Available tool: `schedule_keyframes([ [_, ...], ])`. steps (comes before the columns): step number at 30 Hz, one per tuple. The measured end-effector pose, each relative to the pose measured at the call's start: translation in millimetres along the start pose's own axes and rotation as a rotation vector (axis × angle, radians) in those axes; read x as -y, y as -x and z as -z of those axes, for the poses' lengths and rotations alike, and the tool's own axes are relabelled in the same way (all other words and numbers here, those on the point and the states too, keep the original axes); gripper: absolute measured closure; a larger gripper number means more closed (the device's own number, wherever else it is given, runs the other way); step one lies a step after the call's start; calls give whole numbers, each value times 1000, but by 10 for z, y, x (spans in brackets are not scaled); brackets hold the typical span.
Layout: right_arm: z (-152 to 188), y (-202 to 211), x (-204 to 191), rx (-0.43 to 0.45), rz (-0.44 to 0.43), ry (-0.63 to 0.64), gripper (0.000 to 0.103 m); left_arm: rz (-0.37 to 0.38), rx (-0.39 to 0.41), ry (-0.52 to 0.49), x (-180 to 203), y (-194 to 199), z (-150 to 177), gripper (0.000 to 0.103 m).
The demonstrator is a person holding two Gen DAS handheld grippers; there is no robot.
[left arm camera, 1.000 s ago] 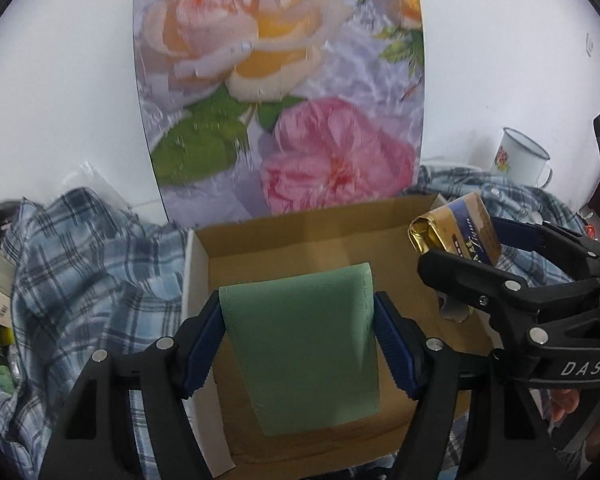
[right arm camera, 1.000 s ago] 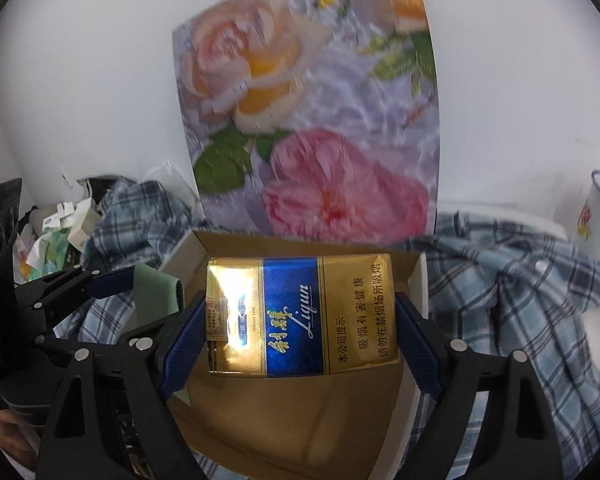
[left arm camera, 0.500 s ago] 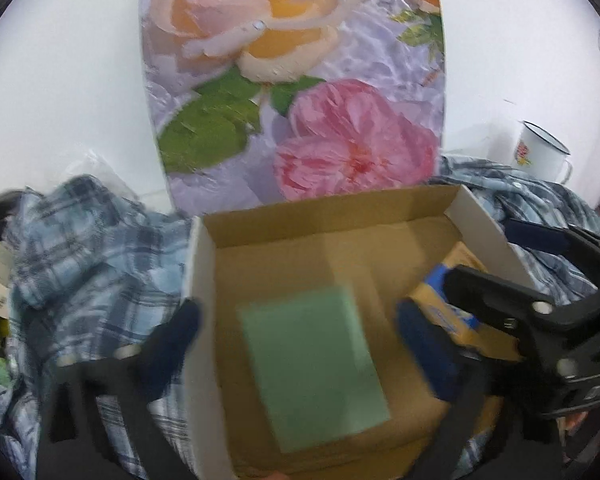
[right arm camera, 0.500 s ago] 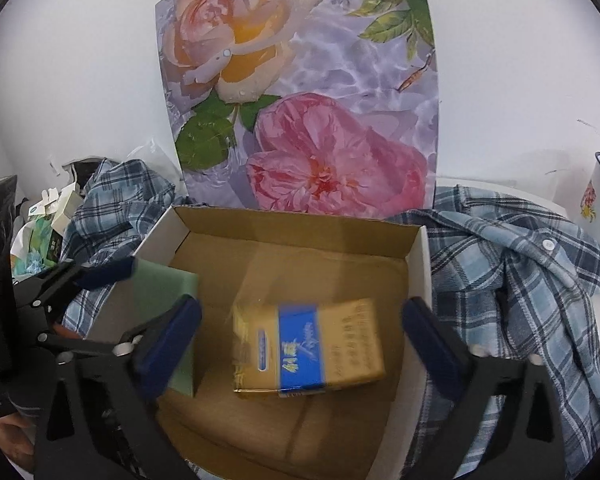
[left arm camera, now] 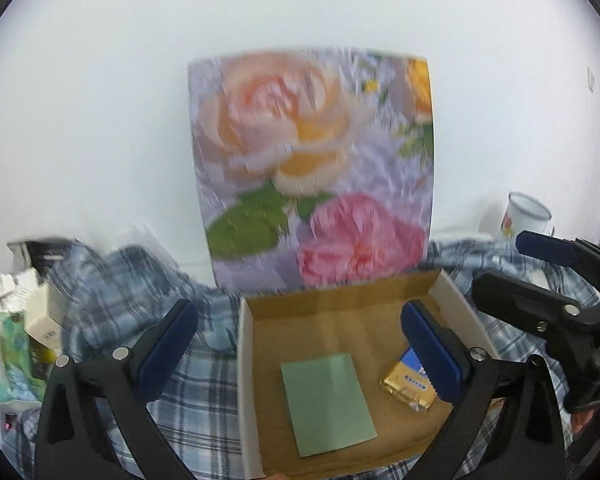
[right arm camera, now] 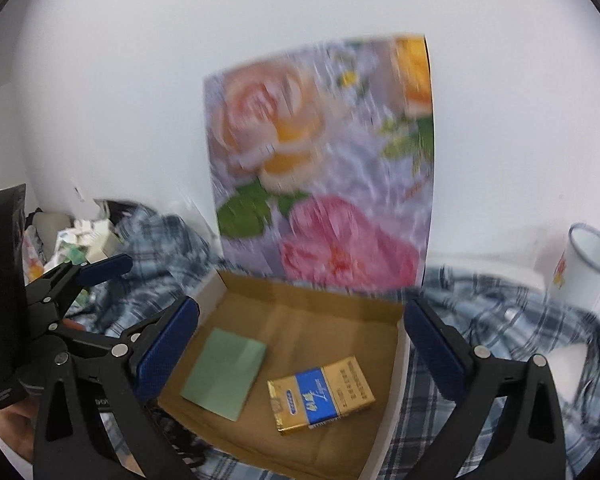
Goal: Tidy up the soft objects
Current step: 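Lower both items into the box and open both tools, then raise both tools away from the box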
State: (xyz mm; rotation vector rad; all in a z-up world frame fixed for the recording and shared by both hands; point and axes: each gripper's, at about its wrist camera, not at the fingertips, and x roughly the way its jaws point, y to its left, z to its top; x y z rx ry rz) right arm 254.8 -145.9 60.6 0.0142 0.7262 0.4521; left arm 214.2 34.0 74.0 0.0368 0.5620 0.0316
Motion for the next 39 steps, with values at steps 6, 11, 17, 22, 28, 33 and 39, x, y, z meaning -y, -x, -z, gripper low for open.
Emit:
schedule_keyframes([
  [6,-186,395,-213,82,-22,36,0,-9,77,10,-49,438,-182,0],
  [11,-294,725,-395,139,-37,67,0,-27,154,3,-30,857,-322,0],
  [17,-393,1198,-509,221,-53,87,0,-4,240,8,-20,1313,-434,0],
  [22,-439,1542,-653,272,-46,120,0,10,297,11,-16,1678,-471,0],
  [28,-402,1847,-800,289,-32,172,0,10,324,-13,41,2017,-393,0],
  [33,-272,2066,-886,295,-50,187,0,22,341,-21,80,2272,-233,0],
  [39,-62,2217,-942,300,-73,191,0,26,343,-35,133,2432,-31,0],
])
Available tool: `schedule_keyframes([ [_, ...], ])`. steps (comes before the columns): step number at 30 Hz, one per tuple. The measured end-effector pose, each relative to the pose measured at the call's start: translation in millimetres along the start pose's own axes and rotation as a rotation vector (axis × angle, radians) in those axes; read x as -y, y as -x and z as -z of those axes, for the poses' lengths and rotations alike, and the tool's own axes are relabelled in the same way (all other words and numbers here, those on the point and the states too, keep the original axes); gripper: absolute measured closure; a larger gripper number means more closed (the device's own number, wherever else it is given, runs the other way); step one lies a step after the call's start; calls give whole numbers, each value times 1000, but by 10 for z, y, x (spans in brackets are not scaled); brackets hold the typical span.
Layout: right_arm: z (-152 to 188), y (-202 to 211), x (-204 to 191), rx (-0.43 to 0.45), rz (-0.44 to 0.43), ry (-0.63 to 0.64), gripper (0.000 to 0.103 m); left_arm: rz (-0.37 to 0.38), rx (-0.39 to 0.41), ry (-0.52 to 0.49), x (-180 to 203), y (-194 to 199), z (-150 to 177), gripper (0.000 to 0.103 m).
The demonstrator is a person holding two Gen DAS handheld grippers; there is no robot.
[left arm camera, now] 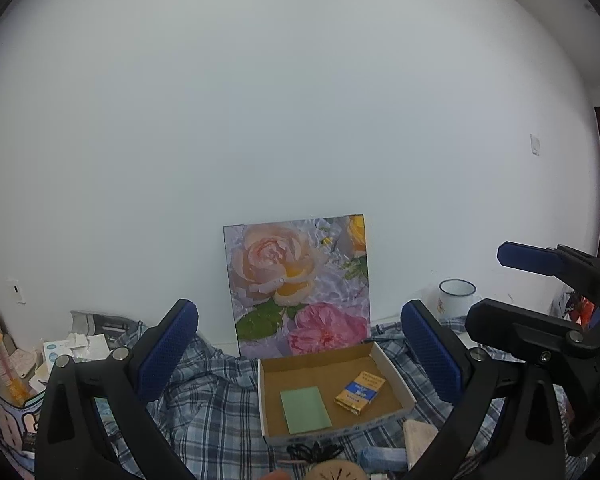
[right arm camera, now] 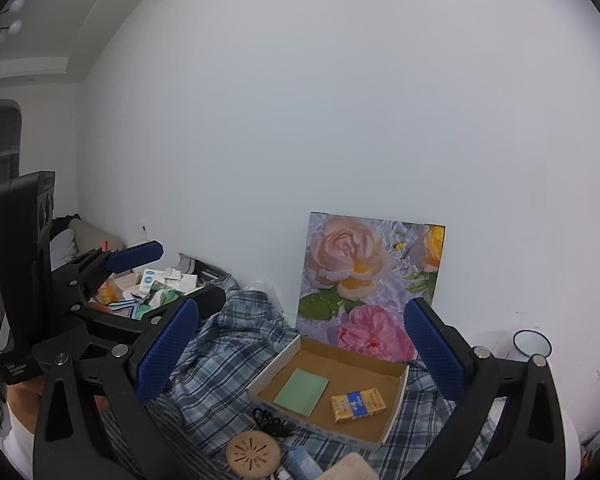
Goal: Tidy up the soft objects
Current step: 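Raise both tools away from the box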
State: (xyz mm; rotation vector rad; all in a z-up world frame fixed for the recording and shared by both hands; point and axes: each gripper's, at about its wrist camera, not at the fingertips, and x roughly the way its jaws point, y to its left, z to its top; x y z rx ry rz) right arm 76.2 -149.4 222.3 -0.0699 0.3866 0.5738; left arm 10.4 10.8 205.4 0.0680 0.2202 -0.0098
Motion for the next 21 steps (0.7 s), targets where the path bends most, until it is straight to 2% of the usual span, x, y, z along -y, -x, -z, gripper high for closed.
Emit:
schedule_keyframes([
  [7,208,99,-46,-23,-9,-1,0,23,-29,-5,81,82,200,0],
  [21,799,32,97,-120,-18,-53,0,47,-149,-23,301,-122,799,0],
])
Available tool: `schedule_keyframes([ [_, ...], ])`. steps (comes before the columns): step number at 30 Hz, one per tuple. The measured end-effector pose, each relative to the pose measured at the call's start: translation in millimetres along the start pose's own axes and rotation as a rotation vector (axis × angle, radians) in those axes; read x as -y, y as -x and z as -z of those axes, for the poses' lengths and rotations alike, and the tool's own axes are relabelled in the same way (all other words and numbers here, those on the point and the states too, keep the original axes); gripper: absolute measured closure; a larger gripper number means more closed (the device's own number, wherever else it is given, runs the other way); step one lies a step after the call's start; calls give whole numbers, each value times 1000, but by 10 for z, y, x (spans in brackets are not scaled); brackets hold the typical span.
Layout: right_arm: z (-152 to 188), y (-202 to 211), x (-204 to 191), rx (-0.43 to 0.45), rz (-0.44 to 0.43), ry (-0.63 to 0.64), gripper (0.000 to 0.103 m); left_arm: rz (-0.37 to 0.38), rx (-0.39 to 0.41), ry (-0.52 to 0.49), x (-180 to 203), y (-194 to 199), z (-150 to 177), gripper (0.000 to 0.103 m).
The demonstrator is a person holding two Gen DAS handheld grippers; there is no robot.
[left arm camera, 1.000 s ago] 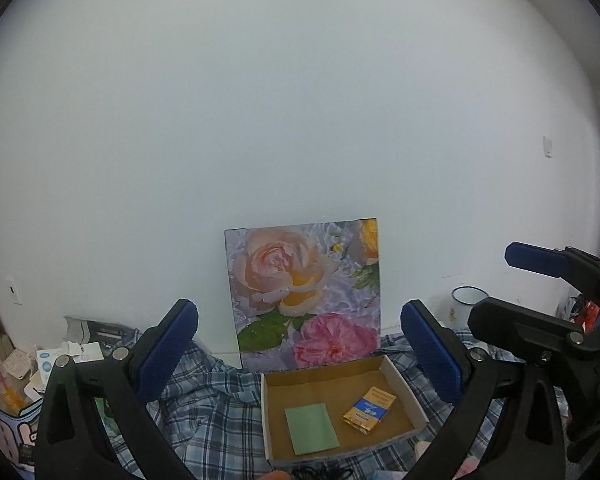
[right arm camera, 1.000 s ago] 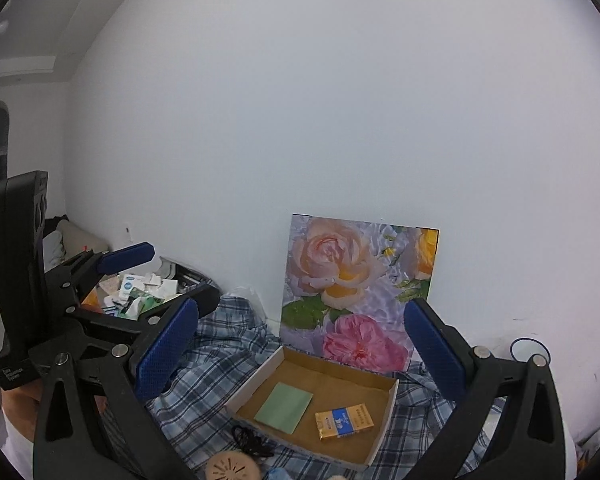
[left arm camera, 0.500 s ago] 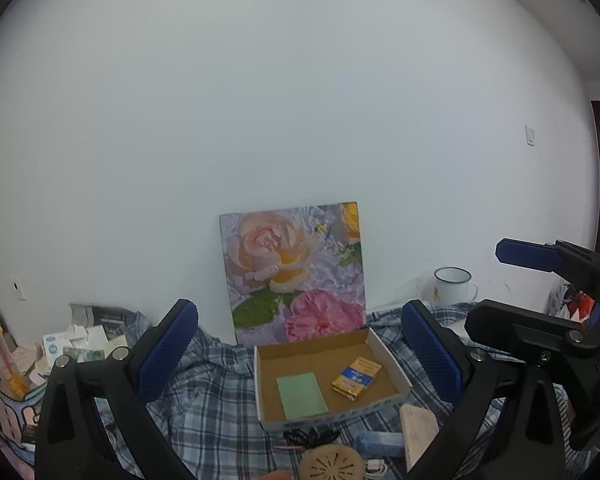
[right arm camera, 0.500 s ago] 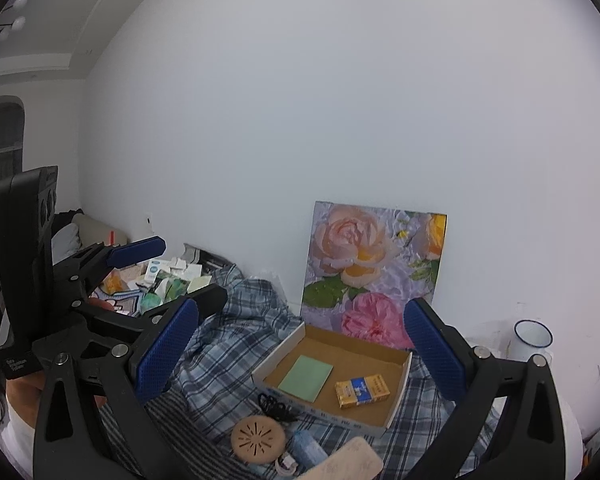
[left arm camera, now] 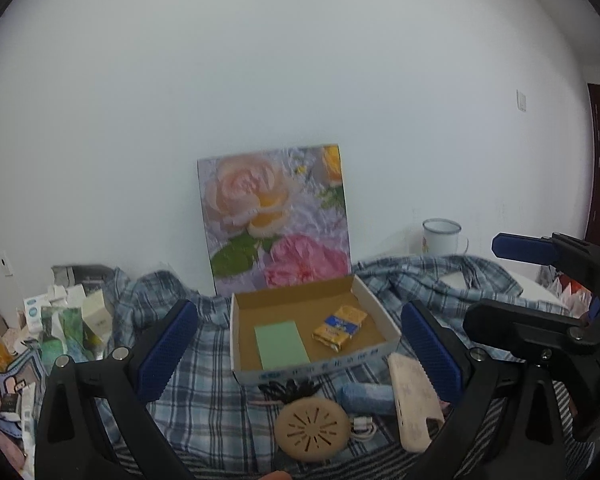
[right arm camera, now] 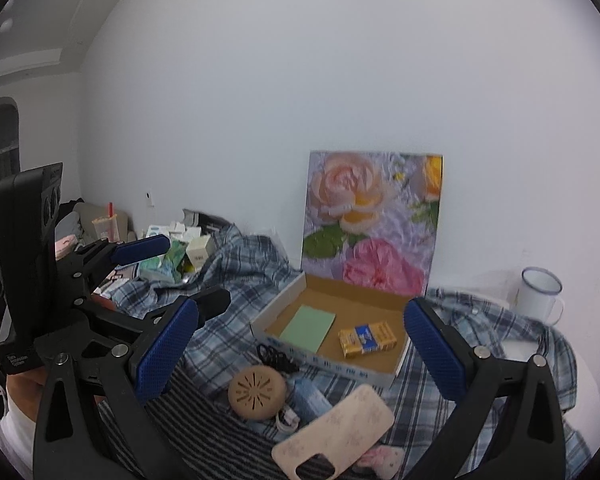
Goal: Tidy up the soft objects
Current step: 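Raise both tools away from the box, then grasp the round tan vented disc with the left tool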
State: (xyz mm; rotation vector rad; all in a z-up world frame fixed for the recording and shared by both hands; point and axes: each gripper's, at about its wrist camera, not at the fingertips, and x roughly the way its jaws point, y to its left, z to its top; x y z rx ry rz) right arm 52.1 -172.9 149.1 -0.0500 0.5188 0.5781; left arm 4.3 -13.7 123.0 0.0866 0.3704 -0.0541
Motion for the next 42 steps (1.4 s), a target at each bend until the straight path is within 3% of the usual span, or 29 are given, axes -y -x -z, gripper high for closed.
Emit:
schedule_keyframes([
  [13,532,-292,134,-105,-15,-51,0,8,-130,-4,68,-366,504,0],
  [27,853,-434,318,-161,-14,-104,0,-1,-216,8,50,-612,806,0],
  [32,950,-484,428,-174,-40,-147,0,27,-249,20,30,-674,870,0],
  [42,1068,-518,605,-192,-43,-238,0,168,-389,-4,-22,-869,943,0],
])
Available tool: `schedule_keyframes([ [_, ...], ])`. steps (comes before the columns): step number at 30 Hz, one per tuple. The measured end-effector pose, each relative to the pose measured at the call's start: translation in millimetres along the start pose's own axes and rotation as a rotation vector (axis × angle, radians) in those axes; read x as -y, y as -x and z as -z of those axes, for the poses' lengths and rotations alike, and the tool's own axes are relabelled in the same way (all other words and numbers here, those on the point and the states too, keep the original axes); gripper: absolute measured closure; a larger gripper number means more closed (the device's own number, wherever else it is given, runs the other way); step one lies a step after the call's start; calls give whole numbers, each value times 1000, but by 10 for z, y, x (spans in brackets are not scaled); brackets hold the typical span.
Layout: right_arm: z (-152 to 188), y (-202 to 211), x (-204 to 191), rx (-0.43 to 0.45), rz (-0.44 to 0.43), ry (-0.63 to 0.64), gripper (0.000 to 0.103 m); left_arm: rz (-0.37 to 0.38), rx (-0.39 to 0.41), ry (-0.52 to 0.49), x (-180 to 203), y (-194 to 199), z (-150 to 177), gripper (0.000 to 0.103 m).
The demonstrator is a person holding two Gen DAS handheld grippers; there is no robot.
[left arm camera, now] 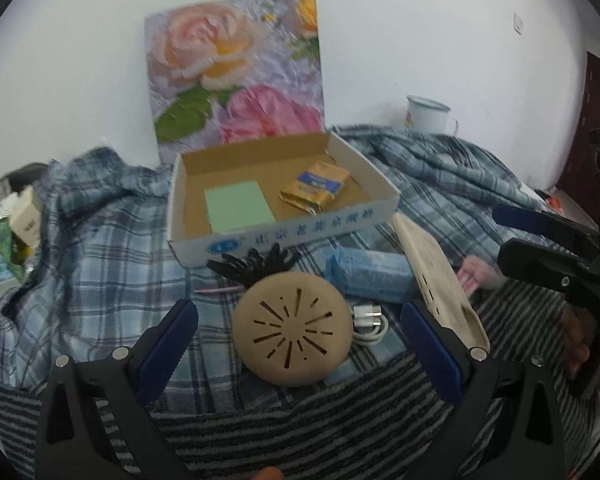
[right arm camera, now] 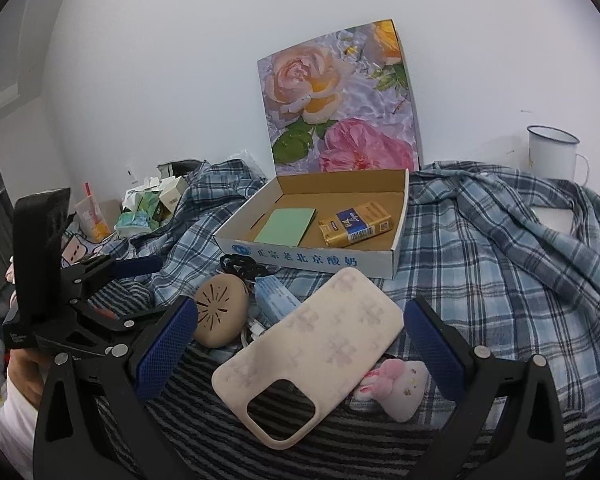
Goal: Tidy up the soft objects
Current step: 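Grasp the round tan vented disc with the left tool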
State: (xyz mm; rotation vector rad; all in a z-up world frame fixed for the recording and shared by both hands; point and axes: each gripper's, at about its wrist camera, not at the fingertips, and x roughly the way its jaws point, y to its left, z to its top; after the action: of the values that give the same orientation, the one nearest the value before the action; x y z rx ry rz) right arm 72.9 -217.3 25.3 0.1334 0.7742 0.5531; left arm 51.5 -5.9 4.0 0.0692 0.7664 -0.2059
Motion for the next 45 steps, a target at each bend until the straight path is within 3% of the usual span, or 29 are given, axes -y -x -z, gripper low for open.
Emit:
schedule_keyframes([
  [8,24,-55,63,-26,1,-32,0,9,-110,18,-73,-330,-89,0],
  [18,53,-84,93,-37,7,-43,0,-1,-167,26,-104,-589,-46,0],
  [21,50,-88,98,-41,7,-42,0,22,-207,42,-135,-687,-17,14],
  [25,56,-112,90,-54,15,-38,0,87,-225,87,-223,-739,2,19],
  [31,55,-122,93,-59,20,-36,0,59,-180,61,-167,-653,11,22],
  [45,82,-231,104,-106,9,-30,0,-67,42,5,-69,-202,-2,22],
])
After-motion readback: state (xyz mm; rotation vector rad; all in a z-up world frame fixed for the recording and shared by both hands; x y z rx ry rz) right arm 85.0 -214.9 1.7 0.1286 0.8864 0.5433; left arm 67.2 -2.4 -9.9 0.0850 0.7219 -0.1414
